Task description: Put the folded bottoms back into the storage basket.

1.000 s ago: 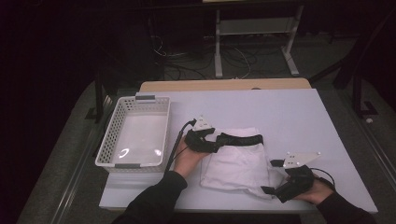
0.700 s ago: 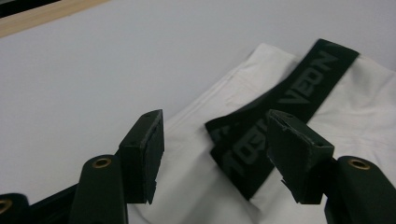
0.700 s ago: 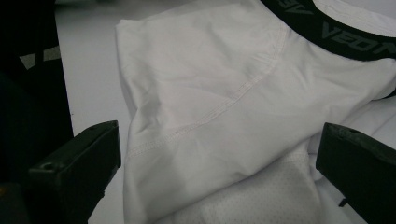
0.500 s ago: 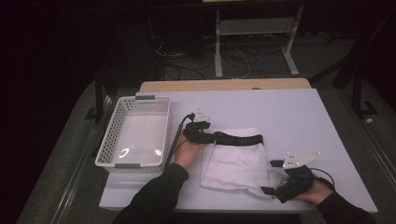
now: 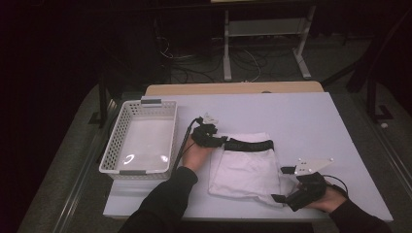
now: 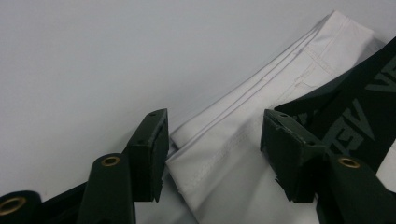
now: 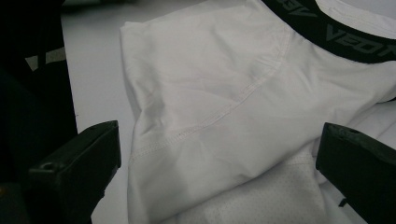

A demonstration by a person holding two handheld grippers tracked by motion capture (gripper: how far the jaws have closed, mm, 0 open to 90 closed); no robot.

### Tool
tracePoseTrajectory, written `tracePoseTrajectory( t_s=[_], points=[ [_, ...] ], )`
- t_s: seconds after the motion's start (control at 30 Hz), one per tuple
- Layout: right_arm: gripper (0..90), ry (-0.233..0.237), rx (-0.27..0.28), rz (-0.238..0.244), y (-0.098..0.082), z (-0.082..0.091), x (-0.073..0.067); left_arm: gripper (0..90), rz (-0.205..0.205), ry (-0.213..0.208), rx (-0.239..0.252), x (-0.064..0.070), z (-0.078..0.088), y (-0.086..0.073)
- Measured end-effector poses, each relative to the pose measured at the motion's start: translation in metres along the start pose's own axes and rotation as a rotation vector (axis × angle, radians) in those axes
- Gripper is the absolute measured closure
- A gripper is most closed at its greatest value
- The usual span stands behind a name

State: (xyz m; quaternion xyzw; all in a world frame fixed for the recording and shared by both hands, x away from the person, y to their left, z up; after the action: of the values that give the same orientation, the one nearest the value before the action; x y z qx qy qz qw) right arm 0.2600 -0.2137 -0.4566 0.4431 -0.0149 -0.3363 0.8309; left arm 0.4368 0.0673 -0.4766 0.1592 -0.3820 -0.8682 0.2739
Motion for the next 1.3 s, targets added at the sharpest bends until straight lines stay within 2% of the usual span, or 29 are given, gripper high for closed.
tracePoseTrajectory(
  t_s=[0.13, 0.27, 0.4, 0.53, 0.73, 0.8, 0.93, 1.03, 1.13, 1.3],
  points=[
    [0.4, 0.000, -0.004, 0.000, 0.000, 0.000, 0.000, 50.7, -0.018, -0.010, -0.001, 0.003, 0.000, 0.001],
    [0.4, 0.002, -0.002, 0.003, 0.000, 0.000, -0.001, 63.4, -0.042, -0.034, -0.001, 0.007, 0.000, 0.002],
    [0.4, 0.002, -0.001, 0.005, 0.000, 0.000, -0.001, 75.7, -0.053, -0.067, 0.000, 0.009, 0.001, 0.003],
    [0.4, 0.004, -0.002, 0.006, 0.000, 0.000, -0.001, 84.2, -0.055, -0.073, -0.004, 0.011, 0.001, 0.003],
    [0.5, 0.004, 0.001, 0.005, 0.000, 0.001, -0.001, 86.0, -0.048, -0.038, -0.017, 0.011, 0.004, 0.006],
    [0.6, 0.005, 0.002, 0.004, 0.001, 0.001, -0.001, 86.0, -0.028, -0.030, -0.007, 0.006, 0.007, 0.006],
    [3.3, 0.005, 0.000, 0.002, 0.000, 0.003, -0.001, 86.0, 0.003, -0.004, -0.018, 0.000, 0.009, 0.003],
    [8.6, 0.009, -0.014, -0.001, 0.001, 0.004, -0.001, 86.0, 0.017, 0.030, -0.028, -0.002, 0.010, 0.001],
    [16.5, 0.028, -0.036, -0.011, 0.000, 0.005, -0.001, 85.9, 0.017, 0.027, -0.032, 0.000, 0.007, -0.001],
    [32.2, 0.020, -0.056, -0.022, -0.006, 0.007, -0.001, 85.6, 0.018, 0.017, -0.028, -0.001, 0.007, -0.002]
  ],
)
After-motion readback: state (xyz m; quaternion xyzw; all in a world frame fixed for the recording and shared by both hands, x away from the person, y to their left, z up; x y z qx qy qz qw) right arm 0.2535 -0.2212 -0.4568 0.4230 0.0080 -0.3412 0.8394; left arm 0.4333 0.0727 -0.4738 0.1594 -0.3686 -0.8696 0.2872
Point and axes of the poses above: each handheld gripper's, and its own axes: z roughly backward along the jaws, y roughly out of its top, x roughly to its right, the point moved 3 cm from there along -z, roughly forward along the jaws, and after that the axes turned 10 degrees about -z, right-handed, at the moved point
